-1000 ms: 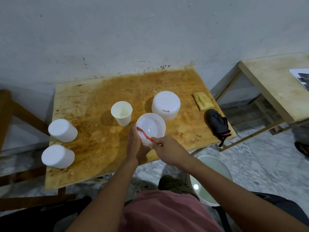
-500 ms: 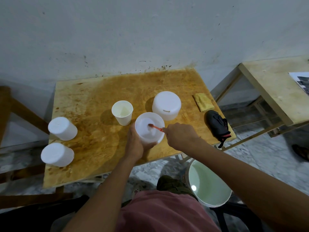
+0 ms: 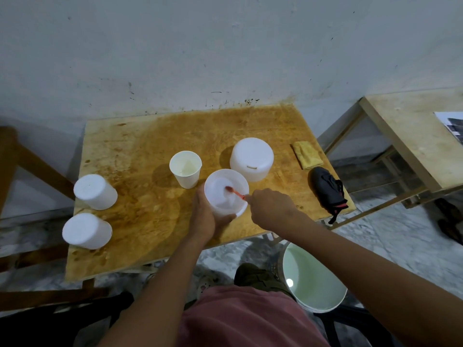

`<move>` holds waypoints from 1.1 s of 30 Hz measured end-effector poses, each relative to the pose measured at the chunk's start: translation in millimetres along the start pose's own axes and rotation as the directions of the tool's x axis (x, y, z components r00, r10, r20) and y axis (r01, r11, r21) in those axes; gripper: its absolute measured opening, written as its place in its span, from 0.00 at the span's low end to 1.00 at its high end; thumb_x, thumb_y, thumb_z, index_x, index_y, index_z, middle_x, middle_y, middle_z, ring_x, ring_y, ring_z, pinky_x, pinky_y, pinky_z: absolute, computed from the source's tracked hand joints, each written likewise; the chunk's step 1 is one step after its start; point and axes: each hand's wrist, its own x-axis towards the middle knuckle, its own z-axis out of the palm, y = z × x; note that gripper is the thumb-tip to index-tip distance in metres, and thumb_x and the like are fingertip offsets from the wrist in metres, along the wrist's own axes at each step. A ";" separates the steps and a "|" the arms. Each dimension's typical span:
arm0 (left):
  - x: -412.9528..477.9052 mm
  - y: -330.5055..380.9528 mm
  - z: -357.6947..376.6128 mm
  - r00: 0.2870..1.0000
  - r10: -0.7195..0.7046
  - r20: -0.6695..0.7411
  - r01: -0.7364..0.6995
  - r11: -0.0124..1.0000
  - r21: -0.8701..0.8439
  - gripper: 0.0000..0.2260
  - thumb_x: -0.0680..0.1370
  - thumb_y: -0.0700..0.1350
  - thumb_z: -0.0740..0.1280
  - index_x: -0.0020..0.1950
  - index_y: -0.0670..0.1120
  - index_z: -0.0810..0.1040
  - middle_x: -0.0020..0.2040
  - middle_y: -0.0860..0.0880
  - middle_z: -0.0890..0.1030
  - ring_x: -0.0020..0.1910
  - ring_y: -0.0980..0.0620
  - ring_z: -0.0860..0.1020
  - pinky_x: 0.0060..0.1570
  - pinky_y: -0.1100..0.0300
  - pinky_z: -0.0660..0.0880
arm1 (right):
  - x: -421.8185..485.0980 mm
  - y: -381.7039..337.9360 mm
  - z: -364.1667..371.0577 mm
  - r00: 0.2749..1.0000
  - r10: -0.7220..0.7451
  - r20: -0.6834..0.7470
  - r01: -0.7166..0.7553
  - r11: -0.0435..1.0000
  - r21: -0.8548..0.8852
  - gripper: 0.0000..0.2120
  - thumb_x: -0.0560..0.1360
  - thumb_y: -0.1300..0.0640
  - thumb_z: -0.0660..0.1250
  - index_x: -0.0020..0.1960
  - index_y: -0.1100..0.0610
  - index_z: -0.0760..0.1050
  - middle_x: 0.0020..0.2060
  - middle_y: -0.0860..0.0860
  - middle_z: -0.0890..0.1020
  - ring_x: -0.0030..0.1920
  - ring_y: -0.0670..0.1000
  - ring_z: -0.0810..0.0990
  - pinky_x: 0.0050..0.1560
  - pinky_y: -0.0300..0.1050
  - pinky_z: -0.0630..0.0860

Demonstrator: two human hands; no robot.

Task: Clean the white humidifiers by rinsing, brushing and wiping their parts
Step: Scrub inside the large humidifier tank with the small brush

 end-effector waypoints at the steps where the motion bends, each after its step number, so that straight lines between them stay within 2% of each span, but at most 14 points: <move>1: -0.6 -1.0 -0.5 1.000 0.008 -0.001 -0.008 1.000 0.007 0.50 0.54 0.68 0.75 0.72 0.59 0.59 0.69 0.52 0.70 0.67 0.49 0.70 0.65 0.43 0.73 | -0.1 -0.1 0.5 1.000 -0.006 0.025 0.006 1.000 0.023 0.16 0.81 0.58 0.59 0.67 0.54 0.71 0.44 0.51 0.76 0.40 0.50 0.73 0.34 0.43 0.68; 3: -3.9 0.5 -0.9 1.000 0.025 0.002 -0.025 0.999 0.039 0.49 0.55 0.62 0.77 0.72 0.58 0.58 0.69 0.52 0.69 0.67 0.49 0.69 0.66 0.44 0.73 | -1.6 -0.6 1.5 1.000 0.002 0.003 -0.002 1.000 0.021 0.15 0.81 0.57 0.58 0.67 0.54 0.72 0.37 0.48 0.70 0.38 0.49 0.72 0.34 0.43 0.68; 4: -3.8 1.7 -0.5 0.999 0.041 0.004 -0.041 0.998 0.050 0.50 0.55 0.60 0.78 0.72 0.58 0.58 0.69 0.52 0.69 0.67 0.49 0.70 0.66 0.44 0.73 | -1.6 -1.1 2.3 1.000 0.008 -0.018 -0.008 1.000 0.007 0.15 0.81 0.57 0.58 0.66 0.54 0.72 0.36 0.47 0.69 0.37 0.49 0.72 0.33 0.43 0.67; 8: 1.8 -2.7 -0.5 0.994 0.105 0.007 -0.104 0.967 0.234 0.54 0.57 0.57 0.83 0.75 0.51 0.56 0.70 0.50 0.68 0.68 0.51 0.68 0.65 0.60 0.67 | -0.9 -7.6 0.5 0.999 -0.006 0.039 0.006 1.000 0.011 0.14 0.80 0.57 0.59 0.65 0.56 0.72 0.44 0.51 0.75 0.41 0.51 0.75 0.35 0.43 0.69; 12: 1.1 -3.9 -0.1 0.995 0.098 -0.014 -0.094 0.980 0.177 0.52 0.56 0.56 0.82 0.73 0.55 0.58 0.70 0.51 0.69 0.67 0.50 0.70 0.66 0.48 0.72 | -1.1 -4.0 1.5 0.999 0.040 0.017 -0.039 0.999 -0.037 0.18 0.78 0.60 0.60 0.67 0.53 0.72 0.45 0.52 0.77 0.38 0.50 0.74 0.31 0.42 0.65; 15: 3.3 -3.8 1.3 0.996 0.086 -0.012 -0.081 0.970 0.230 0.52 0.60 0.53 0.83 0.75 0.52 0.56 0.70 0.50 0.67 0.68 0.51 0.68 0.66 0.57 0.68 | 0.6 -1.9 -2.0 0.996 0.029 0.088 -0.034 0.998 0.060 0.16 0.79 0.59 0.61 0.66 0.54 0.73 0.39 0.48 0.73 0.38 0.48 0.73 0.32 0.41 0.69; 17: 6.9 -7.0 3.1 0.998 0.061 -0.008 -0.058 0.975 0.214 0.50 0.61 0.52 0.83 0.74 0.53 0.56 0.70 0.51 0.67 0.67 0.52 0.68 0.64 0.60 0.70 | -1.8 -3.3 -2.8 0.997 0.042 0.058 -0.045 0.998 0.048 0.14 0.79 0.58 0.60 0.64 0.55 0.74 0.35 0.47 0.70 0.38 0.49 0.75 0.34 0.42 0.71; 20: 9.5 -5.8 2.8 0.999 0.052 -0.003 -0.049 0.964 0.261 0.50 0.60 0.56 0.82 0.74 0.54 0.56 0.69 0.53 0.68 0.66 0.54 0.68 0.59 0.66 0.67 | -9.8 -10.4 1.6 0.999 0.045 0.000 -0.045 0.998 -0.049 0.15 0.79 0.59 0.59 0.64 0.54 0.73 0.41 0.50 0.76 0.38 0.51 0.76 0.31 0.42 0.66; 22: 8.9 -3.0 1.5 0.998 0.062 -0.003 -0.058 0.948 0.312 0.52 0.57 0.62 0.80 0.74 0.53 0.57 0.69 0.52 0.68 0.66 0.53 0.70 0.62 0.61 0.70 | -15.3 -19.0 4.7 0.999 0.047 -0.001 -0.047 0.997 -0.058 0.15 0.78 0.61 0.59 0.64 0.55 0.73 0.48 0.53 0.80 0.45 0.54 0.80 0.36 0.44 0.70; 25: 6.4 -0.5 2.3 0.994 0.102 -0.036 -0.088 0.956 0.279 0.50 0.56 0.65 0.77 0.73 0.53 0.59 0.67 0.52 0.71 0.64 0.51 0.72 0.62 0.55 0.75 | -16.3 -28.1 6.5 0.999 0.048 -0.003 -0.048 0.999 -0.025 0.14 0.78 0.63 0.59 0.63 0.57 0.73 0.52 0.55 0.81 0.50 0.55 0.82 0.41 0.44 0.71; 27: 6.4 0.2 2.5 0.993 0.114 -0.026 -0.102 0.951 0.293 0.50 0.57 0.64 0.77 0.73 0.52 0.59 0.68 0.52 0.70 0.65 0.52 0.72 0.63 0.56 0.74 | -13.2 -26.5 7.7 0.999 0.054 -0.010 -0.053 0.998 0.018 0.16 0.78 0.62 0.59 0.64 0.56 0.74 0.52 0.54 0.81 0.49 0.55 0.81 0.40 0.45 0.70; 30: 6.8 -1.4 2.2 0.997 0.077 -0.003 -0.072 0.947 0.312 0.52 0.58 0.59 0.82 0.74 0.53 0.56 0.70 0.52 0.68 0.68 0.52 0.70 0.66 0.55 0.71 | -13.5 -14.2 12.9 0.996 0.077 -0.051 -0.075 0.997 0.030 0.20 0.79 0.61 0.58 0.69 0.50 0.72 0.47 0.52 0.81 0.42 0.53 0.79 0.35 0.45 0.69; 32: 9.0 -3.4 2.8 0.998 0.062 -0.014 -0.055 0.955 0.291 0.54 0.55 0.61 0.82 0.74 0.56 0.57 0.69 0.54 0.69 0.67 0.53 0.71 0.65 0.53 0.73 | -18.6 -12.4 16.7 0.994 0.090 -0.067 -0.087 0.995 0.053 0.23 0.80 0.61 0.57 0.73 0.46 0.67 0.47 0.52 0.80 0.41 0.52 0.77 0.35 0.45 0.69; 33: 10.1 -3.1 3.1 0.999 0.051 -0.013 -0.044 0.951 0.305 0.54 0.54 0.64 0.81 0.73 0.56 0.57 0.68 0.54 0.70 0.66 0.53 0.71 0.65 0.53 0.74 | -20.3 -13.7 19.2 0.994 0.084 -0.070 -0.078 0.993 0.087 0.24 0.80 0.61 0.56 0.74 0.46 0.66 0.48 0.53 0.80 0.43 0.53 0.78 0.36 0.46 0.69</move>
